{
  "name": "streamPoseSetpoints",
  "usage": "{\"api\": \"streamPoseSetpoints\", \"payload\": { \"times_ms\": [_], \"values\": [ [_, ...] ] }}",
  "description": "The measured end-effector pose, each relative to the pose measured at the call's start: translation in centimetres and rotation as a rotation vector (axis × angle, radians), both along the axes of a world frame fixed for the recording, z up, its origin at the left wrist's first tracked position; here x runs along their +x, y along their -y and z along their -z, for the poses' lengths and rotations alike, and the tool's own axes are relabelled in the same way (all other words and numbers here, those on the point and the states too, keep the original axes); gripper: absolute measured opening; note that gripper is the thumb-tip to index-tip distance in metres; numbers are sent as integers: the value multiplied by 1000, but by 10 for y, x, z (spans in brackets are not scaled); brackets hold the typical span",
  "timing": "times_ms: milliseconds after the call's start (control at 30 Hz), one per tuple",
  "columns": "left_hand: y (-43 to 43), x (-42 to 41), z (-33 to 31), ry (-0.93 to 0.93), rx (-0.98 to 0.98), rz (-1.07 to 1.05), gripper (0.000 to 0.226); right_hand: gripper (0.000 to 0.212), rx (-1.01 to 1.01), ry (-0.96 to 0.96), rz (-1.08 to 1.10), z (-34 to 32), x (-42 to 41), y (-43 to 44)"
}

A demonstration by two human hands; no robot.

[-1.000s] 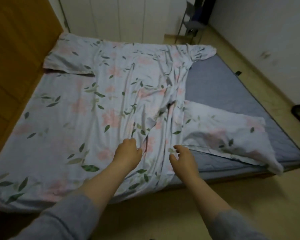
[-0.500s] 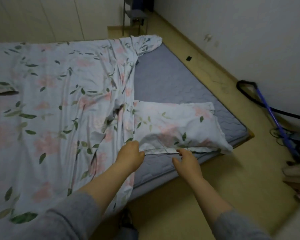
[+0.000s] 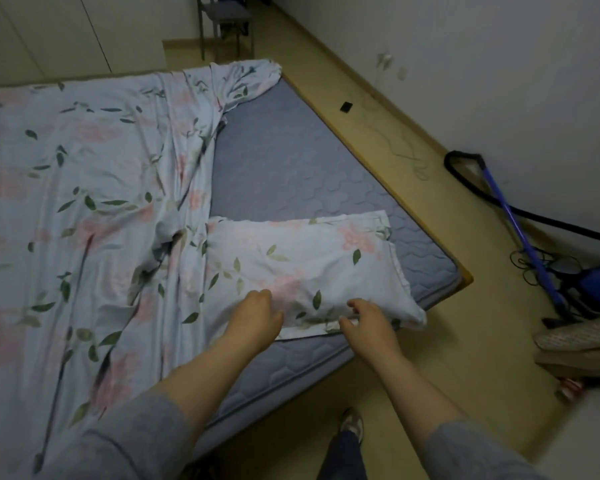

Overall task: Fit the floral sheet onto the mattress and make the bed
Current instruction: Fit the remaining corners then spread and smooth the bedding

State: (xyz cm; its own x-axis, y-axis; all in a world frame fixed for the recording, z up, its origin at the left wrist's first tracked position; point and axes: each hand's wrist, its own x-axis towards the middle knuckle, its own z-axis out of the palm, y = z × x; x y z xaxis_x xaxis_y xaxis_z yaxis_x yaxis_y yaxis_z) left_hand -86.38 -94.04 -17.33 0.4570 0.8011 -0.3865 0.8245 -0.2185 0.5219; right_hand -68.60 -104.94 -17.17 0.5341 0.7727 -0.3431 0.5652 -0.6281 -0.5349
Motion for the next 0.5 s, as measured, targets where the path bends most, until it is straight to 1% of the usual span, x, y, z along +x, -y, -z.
{"api": "streamPoseSetpoints", "payload": {
  "times_ms": [100, 300, 400, 500],
  "values": [
    [2, 38, 7, -17, -27, -82, 32, 45, -36, 1, -72, 4, 48, -10],
    [25, 119, 22, 1, -94, -249, 24, 47, -101, 82, -284, 8, 147, -35],
    [30, 136, 30, 24, -117, -304, 26, 49, -114, 118, -333, 12, 169, -50],
    [24, 140, 37, 17, -132, -323, 30, 51, -134, 114, -382, 17, 171, -63]
  ]
}}
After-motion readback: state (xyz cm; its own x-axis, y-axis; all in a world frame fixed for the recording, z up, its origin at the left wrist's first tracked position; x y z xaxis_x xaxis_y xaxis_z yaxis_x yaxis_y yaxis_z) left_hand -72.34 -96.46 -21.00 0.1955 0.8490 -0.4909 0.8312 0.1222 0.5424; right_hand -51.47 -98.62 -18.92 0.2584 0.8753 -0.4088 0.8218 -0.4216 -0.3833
